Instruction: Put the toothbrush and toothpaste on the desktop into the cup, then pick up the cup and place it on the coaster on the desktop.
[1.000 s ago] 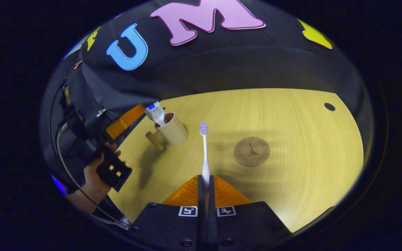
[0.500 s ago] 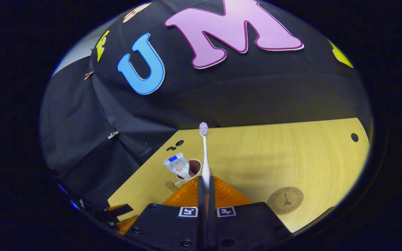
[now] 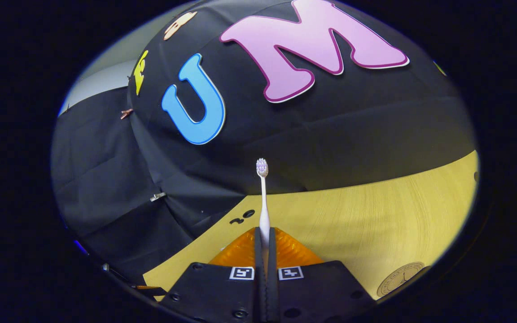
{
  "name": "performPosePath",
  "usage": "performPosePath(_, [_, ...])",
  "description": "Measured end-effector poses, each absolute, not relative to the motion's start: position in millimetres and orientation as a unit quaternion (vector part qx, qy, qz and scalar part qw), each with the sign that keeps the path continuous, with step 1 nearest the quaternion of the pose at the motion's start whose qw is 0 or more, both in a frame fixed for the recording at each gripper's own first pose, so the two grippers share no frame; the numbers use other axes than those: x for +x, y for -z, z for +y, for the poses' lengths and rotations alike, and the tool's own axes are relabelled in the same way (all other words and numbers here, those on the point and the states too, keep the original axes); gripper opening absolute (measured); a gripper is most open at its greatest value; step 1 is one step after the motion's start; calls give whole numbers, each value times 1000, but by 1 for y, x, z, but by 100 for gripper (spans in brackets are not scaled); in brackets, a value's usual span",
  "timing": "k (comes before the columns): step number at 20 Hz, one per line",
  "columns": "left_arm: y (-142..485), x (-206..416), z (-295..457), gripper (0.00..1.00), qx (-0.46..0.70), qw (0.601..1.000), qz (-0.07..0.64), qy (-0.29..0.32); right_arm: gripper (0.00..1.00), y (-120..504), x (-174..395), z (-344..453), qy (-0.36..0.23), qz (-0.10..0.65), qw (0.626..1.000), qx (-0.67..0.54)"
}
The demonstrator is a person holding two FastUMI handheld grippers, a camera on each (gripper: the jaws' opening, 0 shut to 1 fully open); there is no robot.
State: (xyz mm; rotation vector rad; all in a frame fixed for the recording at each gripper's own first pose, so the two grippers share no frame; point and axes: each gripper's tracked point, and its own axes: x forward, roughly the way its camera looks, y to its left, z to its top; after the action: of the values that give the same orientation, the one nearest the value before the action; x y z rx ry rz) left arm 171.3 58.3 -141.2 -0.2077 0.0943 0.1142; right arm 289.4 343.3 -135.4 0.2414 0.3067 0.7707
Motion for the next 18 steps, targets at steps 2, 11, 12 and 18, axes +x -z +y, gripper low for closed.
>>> performPosePath(2, [143, 171, 61, 98, -100, 993, 40, -54, 5, 139, 301, 350, -369, 134, 912, 120])
performPosePath(11, [161, 189, 49, 98, -107, 992, 51, -34, 5, 155, 317, 369, -379, 101, 914, 108])
performPosePath(12, [165, 192, 46, 98, -108, 992, 54, -31, 5, 157, 315, 372, -387, 93, 912, 98])
performPosePath(18, [174, 196, 41, 98, -101, 993, 64, -20, 5, 168, 315, 370, -384, 78, 916, 86])
